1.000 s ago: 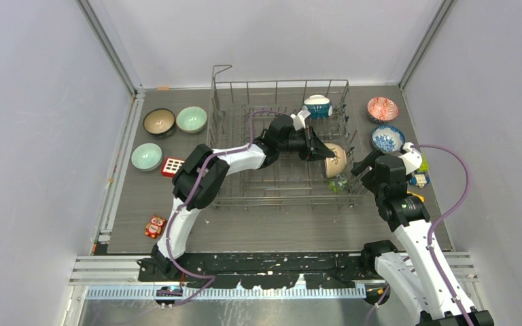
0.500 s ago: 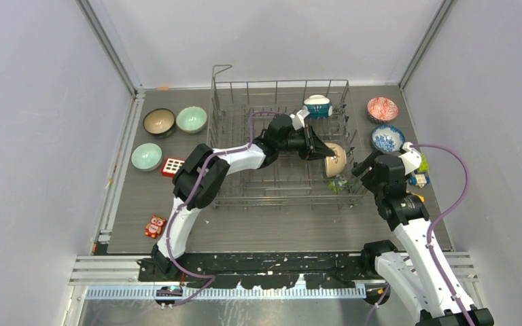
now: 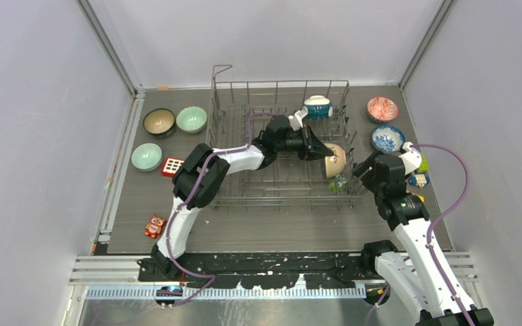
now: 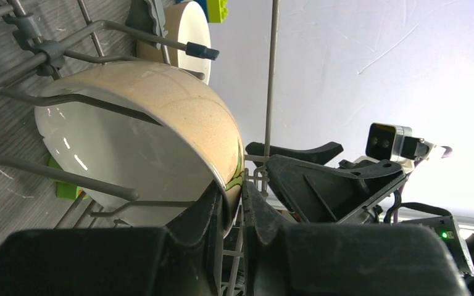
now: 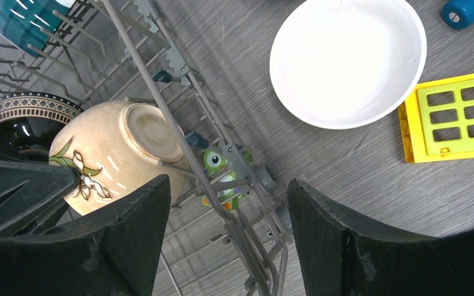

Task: Unload the bowls from the dish rack
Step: Pick up the bowl from the dish rack.

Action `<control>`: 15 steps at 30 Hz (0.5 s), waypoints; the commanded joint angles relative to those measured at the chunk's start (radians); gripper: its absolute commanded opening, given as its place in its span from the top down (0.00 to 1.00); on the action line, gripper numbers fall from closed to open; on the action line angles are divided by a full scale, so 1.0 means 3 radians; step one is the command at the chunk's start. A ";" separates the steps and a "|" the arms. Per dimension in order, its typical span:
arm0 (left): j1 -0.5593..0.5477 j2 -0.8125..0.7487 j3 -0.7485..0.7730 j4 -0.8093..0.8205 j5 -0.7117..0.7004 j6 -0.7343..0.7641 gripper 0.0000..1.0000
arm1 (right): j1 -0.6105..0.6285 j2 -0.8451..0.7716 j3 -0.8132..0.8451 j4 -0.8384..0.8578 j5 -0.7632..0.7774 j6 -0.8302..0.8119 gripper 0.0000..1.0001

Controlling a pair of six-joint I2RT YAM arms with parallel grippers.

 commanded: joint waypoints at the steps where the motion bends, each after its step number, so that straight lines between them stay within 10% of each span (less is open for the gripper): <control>1: -0.0012 -0.0395 0.0209 0.1562 0.0438 -0.0499 1.00 | 0.0010 0.0010 0.0031 0.0115 0.0021 -0.0002 0.26; 15: 0.0054 -0.0379 0.0189 0.2009 0.0627 -0.0790 1.00 | 0.0009 0.0106 -0.0029 0.0206 -0.0064 0.0000 0.37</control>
